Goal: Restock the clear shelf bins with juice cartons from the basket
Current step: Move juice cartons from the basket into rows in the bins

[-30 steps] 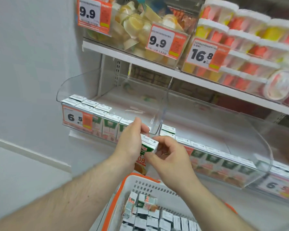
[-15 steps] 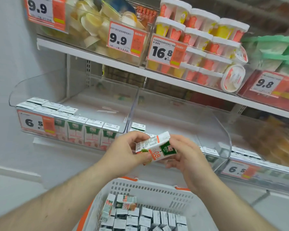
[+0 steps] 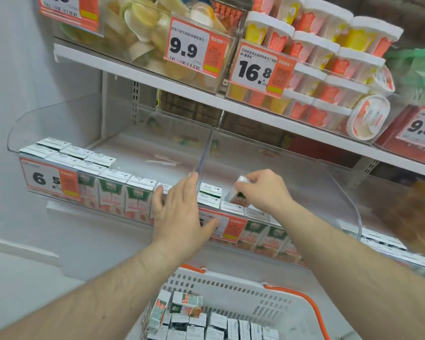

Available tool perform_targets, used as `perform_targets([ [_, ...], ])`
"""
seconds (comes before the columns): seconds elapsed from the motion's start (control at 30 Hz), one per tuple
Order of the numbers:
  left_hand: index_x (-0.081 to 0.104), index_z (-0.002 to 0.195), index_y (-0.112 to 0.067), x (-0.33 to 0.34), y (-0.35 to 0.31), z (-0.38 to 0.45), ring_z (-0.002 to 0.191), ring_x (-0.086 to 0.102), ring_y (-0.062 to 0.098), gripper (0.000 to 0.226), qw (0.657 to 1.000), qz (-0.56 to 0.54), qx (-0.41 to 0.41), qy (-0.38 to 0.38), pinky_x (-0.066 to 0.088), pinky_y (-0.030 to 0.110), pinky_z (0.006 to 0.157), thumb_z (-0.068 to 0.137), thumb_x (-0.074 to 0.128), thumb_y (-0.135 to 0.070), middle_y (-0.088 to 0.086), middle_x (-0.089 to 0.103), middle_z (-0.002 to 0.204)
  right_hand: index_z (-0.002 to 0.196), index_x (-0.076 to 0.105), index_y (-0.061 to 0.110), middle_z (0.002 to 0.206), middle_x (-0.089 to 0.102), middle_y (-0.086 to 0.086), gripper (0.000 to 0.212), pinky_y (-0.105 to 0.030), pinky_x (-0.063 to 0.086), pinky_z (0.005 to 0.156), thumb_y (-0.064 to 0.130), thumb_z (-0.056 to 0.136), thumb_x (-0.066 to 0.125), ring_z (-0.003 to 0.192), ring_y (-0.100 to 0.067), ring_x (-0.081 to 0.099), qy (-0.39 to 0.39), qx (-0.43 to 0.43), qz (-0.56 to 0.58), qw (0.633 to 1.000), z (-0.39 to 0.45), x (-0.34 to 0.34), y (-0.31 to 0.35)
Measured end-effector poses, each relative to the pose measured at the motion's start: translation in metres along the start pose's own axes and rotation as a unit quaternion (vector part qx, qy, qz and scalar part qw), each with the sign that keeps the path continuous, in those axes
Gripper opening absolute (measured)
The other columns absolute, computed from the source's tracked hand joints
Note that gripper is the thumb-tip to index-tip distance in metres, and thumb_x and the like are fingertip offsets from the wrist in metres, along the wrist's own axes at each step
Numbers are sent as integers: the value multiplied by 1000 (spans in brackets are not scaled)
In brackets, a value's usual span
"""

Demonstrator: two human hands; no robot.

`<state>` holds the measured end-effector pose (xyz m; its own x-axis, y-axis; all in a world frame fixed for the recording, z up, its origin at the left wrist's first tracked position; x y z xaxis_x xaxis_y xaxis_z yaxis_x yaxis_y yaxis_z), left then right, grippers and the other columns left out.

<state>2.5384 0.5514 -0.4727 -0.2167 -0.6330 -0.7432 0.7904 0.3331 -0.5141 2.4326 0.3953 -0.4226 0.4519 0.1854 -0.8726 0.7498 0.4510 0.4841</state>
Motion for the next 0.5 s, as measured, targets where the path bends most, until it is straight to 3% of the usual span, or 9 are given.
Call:
perform_targets([
  [0.1, 2, 152, -22, 3, 2, 0, 145, 16, 6, 98, 1000, 5, -8, -10, -14, 40, 118, 83, 60, -61, -11, 17, 158, 71, 74, 10, 75, 69, 0, 24, -31, 48, 66, 33, 75, 69, 68, -18, 58, 75, 17, 10, 997, 14, 28, -2],
  [0.17, 1, 152, -24, 5, 3, -1, 145, 16, 5, 98, 1000, 2, -10, -13, -16, 39, 117, 83, 60, -62, -12, 18, 157, 63, 62, 5, 61, 53, -3, 30, -33, 40, 62, 31, 73, 71, 62, -20, 47, 106, 26, 21, 994, 16, 37, -3],
  [0.27, 2, 152, -24, 5, 3, -1, 145, 18, 4, 98, 1000, -7, -6, -16, -18, 37, 116, 83, 60, -61, -12, 20, 156, 60, 38, 3, 59, 33, -5, 35, -35, 25, 59, 17, 77, 65, 59, -20, 29, 139, 33, 56, 988, 16, 38, 2],
  [0.33, 3, 153, -24, 6, 3, 0, 144, 18, 5, 97, 1000, -7, -2, -18, -19, 37, 116, 83, 60, -60, -11, 20, 156, 60, 23, 13, 57, 21, -2, 38, -35, 15, 57, 6, 75, 57, 58, -19, 19, 159, 30, 57, 985, 18, 39, 4],
  [0.43, 5, 152, -24, 6, 3, 0, 144, 20, 6, 96, 1000, -18, 0, -21, -20, 36, 115, 83, 62, -58, -11, 23, 155, 53, 26, 21, 54, 25, -1, 31, -34, 7, 56, 14, 66, 53, 58, -21, 25, 164, 29, 32, 985, 20, 42, 2],
  [0.5, 6, 152, -23, 6, 3, -1, 143, 21, 6, 96, 1000, -21, -2, -23, -21, 35, 114, 83, 63, -57, -10, 24, 155, 52, 29, 21, 49, 27, 3, 33, -35, 7, 56, 16, 72, 55, 57, -21, 28, 157, 29, 23, 987, 20, 40, 1],
])
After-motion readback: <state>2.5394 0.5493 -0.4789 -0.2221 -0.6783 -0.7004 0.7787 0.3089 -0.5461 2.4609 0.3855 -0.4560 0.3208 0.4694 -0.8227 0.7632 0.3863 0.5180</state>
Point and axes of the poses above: each hand's wrist, its own z-axis towards the middle knuckle, its own x-axis out of the palm, y = z × x, the point moved 7 cm from there along z, towards the middle knuckle
